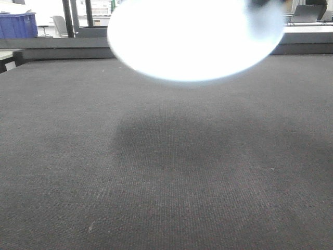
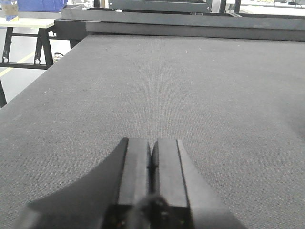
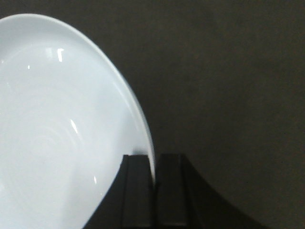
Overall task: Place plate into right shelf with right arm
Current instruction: 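Lift the white plate upright off the table with the right gripper, then drive the base, holding the plate, to the shelf of blue bins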
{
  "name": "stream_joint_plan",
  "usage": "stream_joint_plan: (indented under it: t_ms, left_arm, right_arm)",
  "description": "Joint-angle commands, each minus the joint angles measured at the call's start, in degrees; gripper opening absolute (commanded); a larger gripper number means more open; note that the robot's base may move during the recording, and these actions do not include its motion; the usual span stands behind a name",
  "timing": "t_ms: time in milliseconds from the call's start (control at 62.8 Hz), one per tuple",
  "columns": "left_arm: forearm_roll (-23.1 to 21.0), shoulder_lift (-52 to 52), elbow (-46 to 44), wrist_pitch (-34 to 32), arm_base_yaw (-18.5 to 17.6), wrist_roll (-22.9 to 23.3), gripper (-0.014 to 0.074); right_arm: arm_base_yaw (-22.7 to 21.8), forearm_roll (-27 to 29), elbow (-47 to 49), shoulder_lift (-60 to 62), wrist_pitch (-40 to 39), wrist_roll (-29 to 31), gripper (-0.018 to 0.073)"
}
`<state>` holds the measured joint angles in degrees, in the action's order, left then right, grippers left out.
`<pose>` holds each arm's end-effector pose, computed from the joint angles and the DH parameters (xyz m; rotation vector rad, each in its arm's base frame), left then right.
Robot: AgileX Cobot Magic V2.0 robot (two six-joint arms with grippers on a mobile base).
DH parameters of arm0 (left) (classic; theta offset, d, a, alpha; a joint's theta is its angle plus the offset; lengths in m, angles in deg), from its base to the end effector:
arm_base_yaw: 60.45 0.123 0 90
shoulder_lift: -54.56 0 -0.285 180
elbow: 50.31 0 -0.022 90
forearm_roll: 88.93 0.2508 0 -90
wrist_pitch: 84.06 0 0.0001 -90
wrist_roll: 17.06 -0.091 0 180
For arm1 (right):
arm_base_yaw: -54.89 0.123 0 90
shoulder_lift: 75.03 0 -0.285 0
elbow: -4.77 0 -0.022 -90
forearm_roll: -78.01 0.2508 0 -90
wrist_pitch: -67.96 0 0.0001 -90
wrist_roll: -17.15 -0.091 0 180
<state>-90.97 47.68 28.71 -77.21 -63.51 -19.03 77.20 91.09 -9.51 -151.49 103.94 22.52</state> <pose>0.0564 -0.0034 0.1926 0.0457 1.6183 -0.0454 0.2334 0.1089 0.3657 -0.4039 2.1869 0.4141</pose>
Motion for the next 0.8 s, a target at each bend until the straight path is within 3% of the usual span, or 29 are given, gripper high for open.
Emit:
stream_joint_plan:
  t_ms: [0, 398, 781]
  left_arm:
    - [-0.35, 0.39, 0.57, -4.84, 0.07, 0.16, -0.0047]
    - [-0.35, 0.39, 0.57, -4.84, 0.07, 0.16, -0.0047]
    - [-0.35, 0.39, 0.57, -4.84, 0.07, 0.16, -0.0047]
  right_arm:
    - [-0.30, -1.06, -0.75, 8.20, -5.69, 0.53, 0.0057]
    - [-0.30, -1.06, -22.46, 40.17, -23.28, 0.53, 0.0057]
    - [-0.30, -1.00, -35.34, 53.19, -29.46, 0.53, 0.0057]
